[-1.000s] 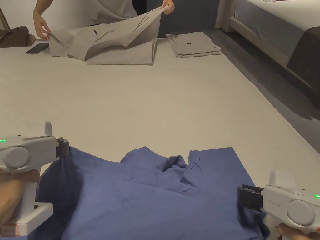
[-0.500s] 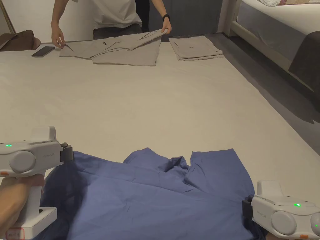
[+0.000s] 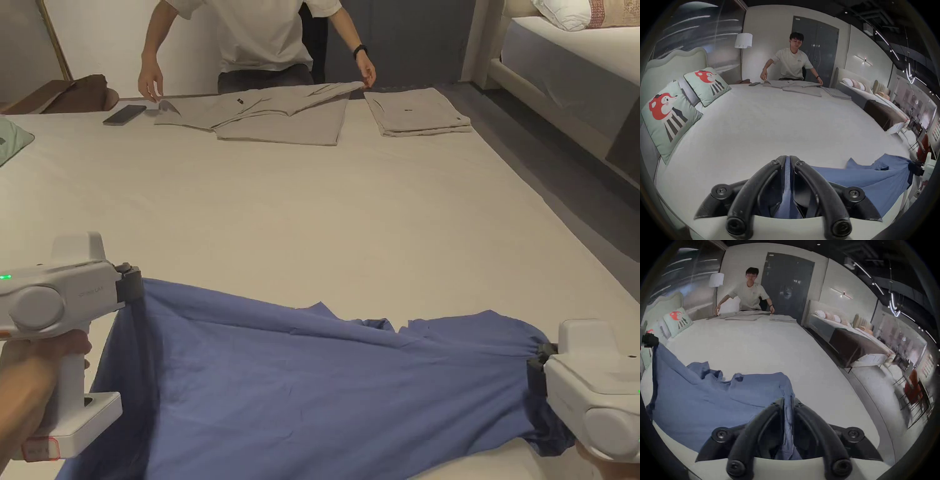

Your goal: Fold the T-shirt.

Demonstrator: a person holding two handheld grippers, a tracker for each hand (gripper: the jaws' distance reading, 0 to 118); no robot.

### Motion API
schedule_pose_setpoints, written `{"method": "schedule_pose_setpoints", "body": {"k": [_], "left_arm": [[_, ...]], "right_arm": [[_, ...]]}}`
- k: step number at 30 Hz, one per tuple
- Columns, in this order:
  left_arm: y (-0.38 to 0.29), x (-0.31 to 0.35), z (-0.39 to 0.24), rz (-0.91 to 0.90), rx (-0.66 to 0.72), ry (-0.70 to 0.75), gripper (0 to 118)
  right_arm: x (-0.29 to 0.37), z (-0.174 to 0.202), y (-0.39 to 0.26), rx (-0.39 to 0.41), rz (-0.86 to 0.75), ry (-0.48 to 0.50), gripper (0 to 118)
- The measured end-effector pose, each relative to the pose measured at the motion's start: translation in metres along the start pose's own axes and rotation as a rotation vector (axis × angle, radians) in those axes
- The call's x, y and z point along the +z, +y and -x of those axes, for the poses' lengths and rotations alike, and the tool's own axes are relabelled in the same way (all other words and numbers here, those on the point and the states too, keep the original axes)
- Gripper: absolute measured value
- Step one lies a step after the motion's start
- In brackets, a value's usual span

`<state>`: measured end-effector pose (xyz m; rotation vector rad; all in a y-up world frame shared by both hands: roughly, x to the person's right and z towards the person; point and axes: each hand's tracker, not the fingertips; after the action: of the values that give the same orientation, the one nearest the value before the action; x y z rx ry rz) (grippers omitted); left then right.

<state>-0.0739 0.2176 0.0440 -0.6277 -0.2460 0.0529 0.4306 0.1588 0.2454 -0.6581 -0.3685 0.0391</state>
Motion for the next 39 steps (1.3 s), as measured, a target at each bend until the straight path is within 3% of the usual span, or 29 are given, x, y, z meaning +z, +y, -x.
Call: {"method": "schedule_pose_setpoints", "body": {"k": [2, 3, 12, 15, 26, 39], "left_arm": [[0.008, 0.008, 0.003, -0.011, 0.015, -0.021, 2], [0.010, 0.011, 0.002, -0.015, 0.016, -0.027, 2], [0.016, 0.026, -0.008, -0.057, -0.010, -0.057, 2], [0.019, 0.032, -0.006, -0.074, -0.006, -0.066, 2], [0.063, 0.062, 0.019, -0.209, 0.019, -0.031, 2], [0.180, 0.093, 0.044, -0.430, 0.028, 0.137, 2]], "right_arm": [[0.000, -0.012, -0.003, -0.096, 0.032, 0.042, 7], [0.001, -0.014, -0.004, -0.105, 0.052, 0.057, 7], [0.052, -0.017, 0.003, -0.102, 0.040, 0.081, 7], [0.075, -0.018, 0.012, -0.125, -0.050, 0.121, 7], [0.101, 0.009, 0.122, -0.010, -0.359, 0.143, 6], [0.061, 0.046, 0.279, 0.005, -0.643, 0.130, 6]]}}
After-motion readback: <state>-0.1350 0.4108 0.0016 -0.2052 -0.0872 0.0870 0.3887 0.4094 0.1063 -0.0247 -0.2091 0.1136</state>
